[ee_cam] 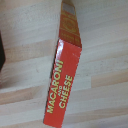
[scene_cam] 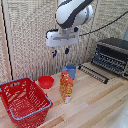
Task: Kindly position your hand close to the oven tray's handle. Softly yet firmly grasp the handle using your hand. Slowly and with caution, draw the tray out until it is fully stretched out.
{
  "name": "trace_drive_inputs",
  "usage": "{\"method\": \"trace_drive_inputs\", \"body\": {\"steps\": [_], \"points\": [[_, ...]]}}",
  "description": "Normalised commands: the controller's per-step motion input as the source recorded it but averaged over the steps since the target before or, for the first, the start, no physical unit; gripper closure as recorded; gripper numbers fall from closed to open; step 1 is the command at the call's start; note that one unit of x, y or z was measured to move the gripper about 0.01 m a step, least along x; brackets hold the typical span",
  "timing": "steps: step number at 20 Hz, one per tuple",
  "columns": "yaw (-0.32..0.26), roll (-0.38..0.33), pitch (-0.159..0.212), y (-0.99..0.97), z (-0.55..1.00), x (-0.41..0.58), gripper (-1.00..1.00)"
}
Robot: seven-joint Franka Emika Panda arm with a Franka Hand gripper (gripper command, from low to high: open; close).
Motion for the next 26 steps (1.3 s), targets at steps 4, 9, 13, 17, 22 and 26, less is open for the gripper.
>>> {"method": "trace_drive_inputs", "body": {"steps": [4, 9, 13, 17, 22, 26], "points": [[0.181, -0.172, -0.013, -0.17, 0.10, -0.151, -1.00], [0.191, -0.248, 0.000, -0.27, 0.09, -0.185, -1.00], [0.194, -0.279, -0.009, -0.21, 0.06, -0.169, -1.00], [0.186, -0.297, -0.006, -0.22, 0.00, -0.139, -1.00], [0.116, -0.294, -0.041, -0.38, 0.00, 0.031, -1.00], [0.082, -0.268, -0.106, -0.38, 0.00, 0.316, -1.00]]}}
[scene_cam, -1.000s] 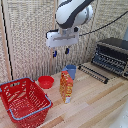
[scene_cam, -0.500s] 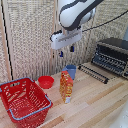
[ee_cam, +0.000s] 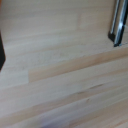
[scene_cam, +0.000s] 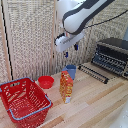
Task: Kindly position your hand close to the oven tray's handle. Softly yet firmly grasp the handle using your hand. Slowly and with caution, draw the tray out until it is fully stretched out.
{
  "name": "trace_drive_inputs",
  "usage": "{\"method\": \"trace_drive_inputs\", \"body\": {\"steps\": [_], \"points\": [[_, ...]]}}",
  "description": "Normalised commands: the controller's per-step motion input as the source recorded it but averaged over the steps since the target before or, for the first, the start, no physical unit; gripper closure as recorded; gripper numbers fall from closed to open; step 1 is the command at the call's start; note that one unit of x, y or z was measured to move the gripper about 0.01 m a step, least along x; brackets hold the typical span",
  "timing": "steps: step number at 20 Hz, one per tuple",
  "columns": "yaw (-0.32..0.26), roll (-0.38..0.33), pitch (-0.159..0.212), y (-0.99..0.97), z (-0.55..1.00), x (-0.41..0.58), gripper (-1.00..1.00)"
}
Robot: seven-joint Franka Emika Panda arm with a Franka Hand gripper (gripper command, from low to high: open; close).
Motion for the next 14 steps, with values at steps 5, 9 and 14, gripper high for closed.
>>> {"method": "trace_drive_inputs", "body": {"steps": [5, 9, 14], "points": [[0.085, -0.288, -0.064, -0.29, -0.09, 0.420, -1.00], [0.042, -0.331, 0.105, -0.16, -0.17, 0.464, -1.00], [-0.019, -0.332, 0.156, -0.27, -0.17, 0.155, -1.00]]}}
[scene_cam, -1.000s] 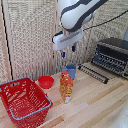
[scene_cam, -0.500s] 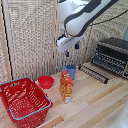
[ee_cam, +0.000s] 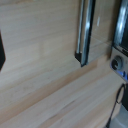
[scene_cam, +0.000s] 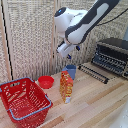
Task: Kindly position your hand close to the oven tray's handle. Softly yet firmly grasp the handle using your hand. Slowly and with caution, draw the tray out until it is fully stretched out.
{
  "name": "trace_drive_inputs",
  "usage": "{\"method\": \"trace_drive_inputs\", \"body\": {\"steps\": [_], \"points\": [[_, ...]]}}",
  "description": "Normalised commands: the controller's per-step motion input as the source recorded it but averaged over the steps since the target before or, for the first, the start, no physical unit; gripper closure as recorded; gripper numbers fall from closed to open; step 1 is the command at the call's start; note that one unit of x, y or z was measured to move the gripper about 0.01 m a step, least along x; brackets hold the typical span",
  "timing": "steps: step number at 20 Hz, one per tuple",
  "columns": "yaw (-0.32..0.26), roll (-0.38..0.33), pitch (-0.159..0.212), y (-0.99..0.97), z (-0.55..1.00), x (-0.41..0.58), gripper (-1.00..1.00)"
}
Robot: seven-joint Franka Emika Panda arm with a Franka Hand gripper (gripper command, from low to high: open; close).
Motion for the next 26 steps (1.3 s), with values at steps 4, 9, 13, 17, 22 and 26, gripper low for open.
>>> {"method": "trace_drive_inputs", "body": {"steps": [4, 9, 13, 17, 22, 26], "points": [[-0.067, -0.322, 0.159, -0.37, -0.07, 0.040, -1.00], [-0.064, -0.282, 0.111, -0.59, -0.08, 0.000, -1.00], [-0.021, -0.227, 0.008, -0.80, -0.03, 0.000, -1.00], [0.000, -0.181, -0.027, -0.91, 0.00, 0.029, -1.00], [0.029, -0.153, -0.041, -0.77, 0.00, 0.202, -1.00], [0.106, -0.134, 0.000, -0.53, -0.05, 0.309, -1.00]]}}
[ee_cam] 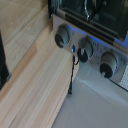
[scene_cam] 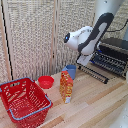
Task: Kindly position your hand close to the oven tray's handle. Softly yet firmly grasp the handle using your hand. Slowly and with caution, draw the tray out until it is fully stretched out.
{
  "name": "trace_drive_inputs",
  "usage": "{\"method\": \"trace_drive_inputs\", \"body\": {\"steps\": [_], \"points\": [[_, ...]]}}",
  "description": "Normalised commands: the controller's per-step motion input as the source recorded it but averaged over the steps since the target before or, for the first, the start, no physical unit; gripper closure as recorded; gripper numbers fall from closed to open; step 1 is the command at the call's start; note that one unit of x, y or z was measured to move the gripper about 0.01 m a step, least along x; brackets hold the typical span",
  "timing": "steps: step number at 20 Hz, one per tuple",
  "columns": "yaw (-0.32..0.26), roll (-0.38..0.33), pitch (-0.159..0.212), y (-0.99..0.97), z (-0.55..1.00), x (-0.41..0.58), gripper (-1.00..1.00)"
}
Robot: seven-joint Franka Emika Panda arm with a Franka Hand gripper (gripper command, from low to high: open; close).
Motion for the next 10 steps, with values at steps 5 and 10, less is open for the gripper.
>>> {"method": "trace_drive_inputs", "body": {"steps": [5, 10], "points": [[0.079, -0.096, 0.005, -0.54, -0.25, 0.162, -1.00], [0.025, -0.005, -0.009, -0.78, -0.30, -0.106, -1.00]]}}
